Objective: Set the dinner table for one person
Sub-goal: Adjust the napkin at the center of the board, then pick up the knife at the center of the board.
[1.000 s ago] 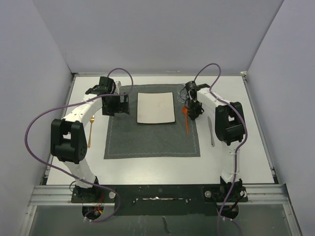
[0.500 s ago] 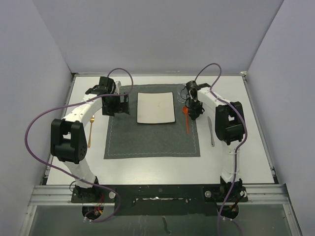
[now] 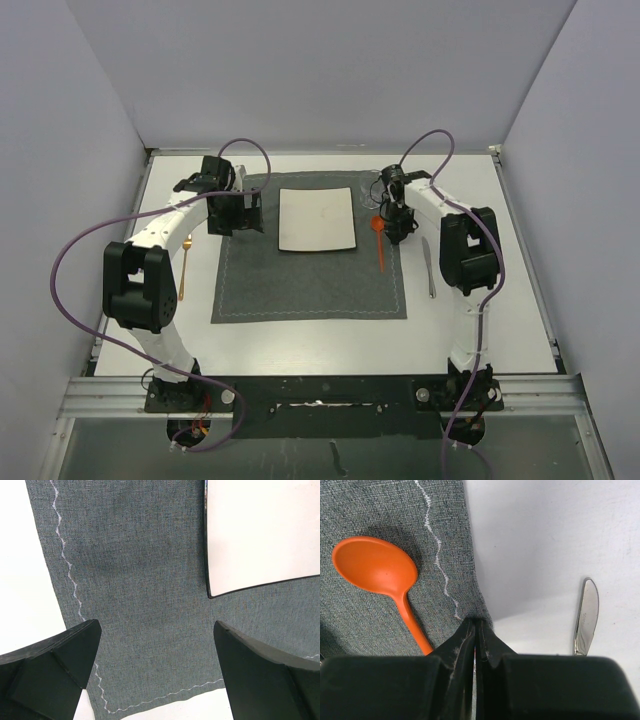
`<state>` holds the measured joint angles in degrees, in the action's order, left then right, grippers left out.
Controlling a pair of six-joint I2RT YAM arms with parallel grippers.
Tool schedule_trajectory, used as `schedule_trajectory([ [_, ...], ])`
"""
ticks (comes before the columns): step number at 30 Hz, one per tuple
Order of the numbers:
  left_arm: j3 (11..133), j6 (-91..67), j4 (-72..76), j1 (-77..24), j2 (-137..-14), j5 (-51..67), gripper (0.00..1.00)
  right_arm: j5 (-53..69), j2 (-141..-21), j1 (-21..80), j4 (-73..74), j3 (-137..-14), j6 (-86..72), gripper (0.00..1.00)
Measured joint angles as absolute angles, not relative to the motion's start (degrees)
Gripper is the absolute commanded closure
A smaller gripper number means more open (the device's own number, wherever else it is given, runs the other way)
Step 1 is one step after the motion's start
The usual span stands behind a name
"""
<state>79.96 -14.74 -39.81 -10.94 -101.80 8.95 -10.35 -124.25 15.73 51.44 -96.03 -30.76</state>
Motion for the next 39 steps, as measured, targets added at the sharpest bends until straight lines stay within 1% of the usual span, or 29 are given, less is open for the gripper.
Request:
schedule_trajectory([
  [11, 80.0, -14.7, -39.8, -10.9, -101.8, 8.9, 0.02, -10.5, -123.0, 15.4, 51.9, -94.6, -30.8, 1.00],
  [16, 80.0, -14.7, -39.7, -10.9, -101.8, 8.7, 0.02, -11.4, -121.5, 15.1, 55.0, -94.1, -30.7, 1.00],
  [21, 79.6, -14.6, -39.0, -10.9, -101.8, 8.7, 0.02, -12.7, -116.6, 15.1, 57.1, -94.2, -30.7, 0.98],
  [28, 79.0, -14.5, -38.6, -10.9, -101.7, 8.0, 0.02, -13.3, -108.9, 15.5, 57.5, -94.4, -30.7, 0.98],
  [31, 78.7, -14.3, -38.2, -10.9, -100.6, 6.8, 0.02, -13.3, -106.1, 15.9, 56.9, -93.4, -30.6, 0.96],
  [32, 78.3, -14.3, -38.0, -10.9, -99.6, 6.1, 0.02, -13.4, -105.4, 16.0, 56.8, -93.0, -30.5, 0.94],
  [34, 77.6, -14.0, -37.7, -10.9, -97.3, 4.8, 0.02, -13.6, -103.4, 16.1, 56.3, -91.5, -30.4, 0.85],
  [38, 76.8, -11.6, -35.6, -10.9, -90.3, 0.3, 0.02, -14.0, -96.5, 15.7, 53.2, -84.6, -29.3, 0.55],
  [39, 76.5, -11.1, -34.9, -10.8, -88.8, -0.8, 0.02, -14.0, -95.1, 15.5, 52.9, -83.3, -29.3, 0.50],
])
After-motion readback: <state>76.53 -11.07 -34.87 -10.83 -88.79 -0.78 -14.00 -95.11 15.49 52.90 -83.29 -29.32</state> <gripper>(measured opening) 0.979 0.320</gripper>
